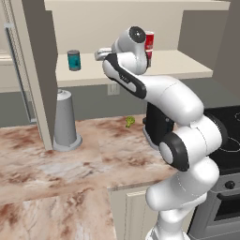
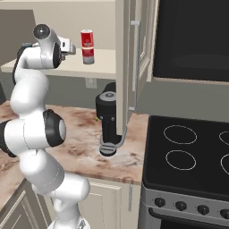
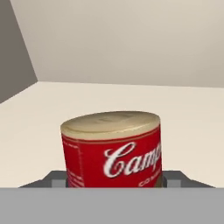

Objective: Stack two cans on top of the other two cans in the cabinet.

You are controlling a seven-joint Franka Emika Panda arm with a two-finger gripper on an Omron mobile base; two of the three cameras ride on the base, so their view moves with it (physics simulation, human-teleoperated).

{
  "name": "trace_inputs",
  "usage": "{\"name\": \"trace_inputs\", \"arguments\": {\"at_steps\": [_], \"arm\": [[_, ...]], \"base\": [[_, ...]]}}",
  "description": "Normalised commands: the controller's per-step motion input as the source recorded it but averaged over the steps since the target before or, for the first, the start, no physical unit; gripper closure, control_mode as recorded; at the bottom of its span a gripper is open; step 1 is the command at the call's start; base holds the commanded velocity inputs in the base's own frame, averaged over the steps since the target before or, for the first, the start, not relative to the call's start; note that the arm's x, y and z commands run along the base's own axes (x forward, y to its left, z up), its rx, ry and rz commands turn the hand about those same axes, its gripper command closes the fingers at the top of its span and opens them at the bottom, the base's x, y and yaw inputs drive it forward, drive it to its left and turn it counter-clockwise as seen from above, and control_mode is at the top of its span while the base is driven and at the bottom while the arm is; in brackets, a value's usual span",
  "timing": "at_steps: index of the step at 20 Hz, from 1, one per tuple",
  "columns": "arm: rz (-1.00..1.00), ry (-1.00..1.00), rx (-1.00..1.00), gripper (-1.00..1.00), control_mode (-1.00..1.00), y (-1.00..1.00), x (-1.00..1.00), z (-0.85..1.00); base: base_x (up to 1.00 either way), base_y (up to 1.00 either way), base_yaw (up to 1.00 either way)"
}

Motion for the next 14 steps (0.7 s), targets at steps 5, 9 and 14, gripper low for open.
{"name": "trace_inputs", "arguments": {"at_steps": [5,9,14], "arm": [[0.0,0.01,0.0,1.0,-1.0,0.01,0.0,-0.2],[0.01,-0.03,0.0,1.0,-1.0,-0.02,-0.3,-0.11],[0.09,-0.05,0.06,1.0,-1.0,0.17,-0.61,0.05]], "base": [[0.0,0.0,0.0],[0.0,0.0,0.0],[0.0,0.0,0.0]]}}
